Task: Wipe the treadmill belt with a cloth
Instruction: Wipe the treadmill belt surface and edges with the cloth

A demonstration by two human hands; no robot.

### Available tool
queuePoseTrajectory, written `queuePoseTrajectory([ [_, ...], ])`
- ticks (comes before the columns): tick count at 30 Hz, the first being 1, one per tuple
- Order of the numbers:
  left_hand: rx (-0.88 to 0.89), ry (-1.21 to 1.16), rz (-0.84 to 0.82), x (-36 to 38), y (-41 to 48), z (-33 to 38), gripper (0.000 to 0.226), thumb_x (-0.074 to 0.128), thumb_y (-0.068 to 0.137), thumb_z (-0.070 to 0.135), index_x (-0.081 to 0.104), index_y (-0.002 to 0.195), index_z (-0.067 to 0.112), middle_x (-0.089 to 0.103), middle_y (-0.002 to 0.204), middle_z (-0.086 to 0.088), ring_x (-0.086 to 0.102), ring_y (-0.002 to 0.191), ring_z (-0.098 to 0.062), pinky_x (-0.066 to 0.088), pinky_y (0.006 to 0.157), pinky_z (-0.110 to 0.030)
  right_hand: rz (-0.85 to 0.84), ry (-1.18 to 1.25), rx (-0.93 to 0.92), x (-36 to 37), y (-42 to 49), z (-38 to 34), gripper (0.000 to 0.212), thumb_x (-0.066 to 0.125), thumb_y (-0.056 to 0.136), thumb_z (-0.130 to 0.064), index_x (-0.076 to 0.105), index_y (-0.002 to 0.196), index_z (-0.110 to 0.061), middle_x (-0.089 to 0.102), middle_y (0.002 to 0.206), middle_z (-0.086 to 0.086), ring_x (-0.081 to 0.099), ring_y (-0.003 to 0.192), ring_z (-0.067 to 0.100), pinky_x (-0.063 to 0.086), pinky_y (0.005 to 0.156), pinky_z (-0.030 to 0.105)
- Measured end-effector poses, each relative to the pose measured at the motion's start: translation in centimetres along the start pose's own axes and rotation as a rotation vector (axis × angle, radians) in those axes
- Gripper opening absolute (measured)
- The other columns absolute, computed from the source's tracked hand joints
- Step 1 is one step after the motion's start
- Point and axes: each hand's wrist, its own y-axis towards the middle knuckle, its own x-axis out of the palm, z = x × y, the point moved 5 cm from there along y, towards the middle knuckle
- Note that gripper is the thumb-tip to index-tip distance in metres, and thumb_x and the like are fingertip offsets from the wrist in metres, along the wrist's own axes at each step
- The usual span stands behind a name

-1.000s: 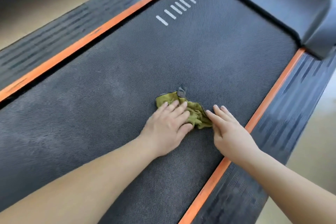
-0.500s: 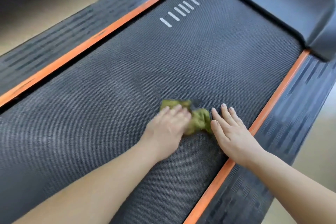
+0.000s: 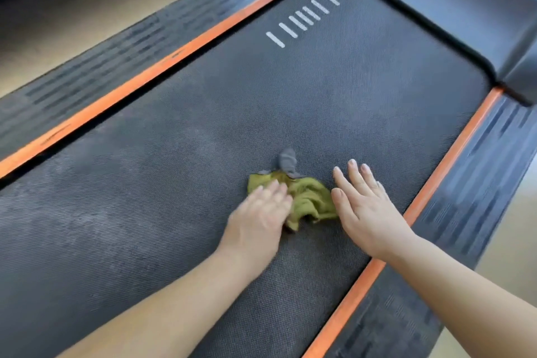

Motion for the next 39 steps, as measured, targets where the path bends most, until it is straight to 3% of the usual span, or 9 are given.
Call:
queuePoseTrajectory([
  [6,0.458,-0.061,-0.196,-0.8,-4.5,3.5,0.039,0.039,0.098,0.015,0.066,0.126,0.020,0.062,0.139,0.004,0.052,0.135,-0.015,0.037,0.117,-0.031,0.006,0.049,-0.028,0.2,1.4,-0.8,0.071,-0.002,0.094,-0.063,0.000,0.160,-0.039,-0.011,0.169,-0.005,-0.015,0.155,0.018,0.000,0.127,0.042],
  [9,0.191,0.028,-0.077,-2.9,-0.3,-3.1,0.046,0.032,0.096,0.012,0.070,0.121,0.014,0.066,0.135,-0.005,0.059,0.130,-0.021,0.040,0.117,-0.038,-0.023,0.056,-0.026,0.4,2.0,-2.2,0.062,0.013,0.103,-0.052,0.001,0.161,-0.036,-0.011,0.169,-0.003,-0.015,0.155,0.020,-0.001,0.127,0.043],
  [12,-0.145,0.068,-0.055,-3.1,-0.8,-6.4,0.056,0.025,0.095,0.012,0.057,0.141,0.012,0.050,0.153,-0.008,0.042,0.145,-0.022,0.010,0.125,-0.033,-0.006,0.061,-0.043,0.1,2.4,-3.2,0.061,0.027,0.106,-0.045,0.004,0.162,-0.033,-0.011,0.169,-0.003,-0.015,0.155,0.020,-0.002,0.127,0.042],
  [16,0.389,-0.036,-0.254,-1.8,-8.0,0.8,0.040,0.046,0.093,0.018,0.062,0.129,0.024,0.058,0.144,0.006,0.048,0.139,-0.014,0.028,0.122,-0.031,0.012,0.009,-0.082,-1.2,3.2,-3.9,0.065,0.042,0.106,-0.034,0.010,0.162,-0.030,-0.007,0.170,0.001,-0.010,0.157,0.025,0.003,0.127,0.043],
  [19,0.535,-0.004,-0.287,-2.6,-6.8,-1.0,0.029,0.048,0.100,0.017,0.062,0.124,0.024,0.059,0.142,0.007,0.052,0.134,-0.014,0.041,0.111,-0.031,-0.035,-0.049,-0.063,-2.2,4.0,-4.2,0.067,0.043,0.106,-0.030,0.007,0.162,-0.030,-0.009,0.170,0.002,-0.009,0.157,0.026,0.003,0.127,0.042],
  [24,-0.291,0.101,-0.030,-5.0,-3.2,-11.1,0.041,0.058,0.089,0.008,0.067,0.129,0.007,0.063,0.139,-0.012,0.055,0.134,-0.029,0.035,0.117,-0.043,-0.129,-0.063,-0.084,-2.8,5.4,-8.2,0.069,0.043,0.106,-0.032,0.003,0.162,-0.033,-0.014,0.169,-0.003,-0.012,0.156,0.023,0.001,0.125,0.038],
  [29,0.019,0.016,-0.178,-5.5,-7.3,-7.3,0.046,0.042,0.103,0.041,0.067,0.133,0.016,0.059,0.145,-0.001,0.049,0.140,-0.019,0.039,0.117,-0.040,-0.186,-0.068,-0.130,-1.7,7.1,-13.2,0.075,0.048,0.103,-0.035,0.001,0.162,-0.034,-0.014,0.169,-0.005,-0.012,0.156,0.026,0.005,0.127,0.047],
  [33,-0.448,-0.048,-0.071,-8.1,-7.4,-12.9,0.065,0.022,0.106,0.055,0.068,0.131,0.016,0.053,0.150,-0.005,0.039,0.147,-0.022,0.025,0.124,-0.042,-0.184,-0.138,-0.145,-0.6,7.9,-15.2,0.086,0.059,0.096,-0.040,0.001,0.159,-0.045,-0.016,0.168,-0.014,-0.014,0.156,0.025,0.010,0.122,0.064],
  [39,-0.499,0.062,-0.284,-6.1,-6.6,-12.0,0.070,0.014,0.102,0.066,0.029,0.159,0.027,0.011,0.170,-0.007,0.002,0.156,-0.037,0.006,0.124,-0.060,-0.281,-0.128,-0.110,0.7,9.5,-15.9,0.120,0.083,0.067,-0.061,0.001,0.154,-0.058,-0.021,0.165,-0.021,-0.016,0.155,0.027,0.025,0.118,0.065],
])
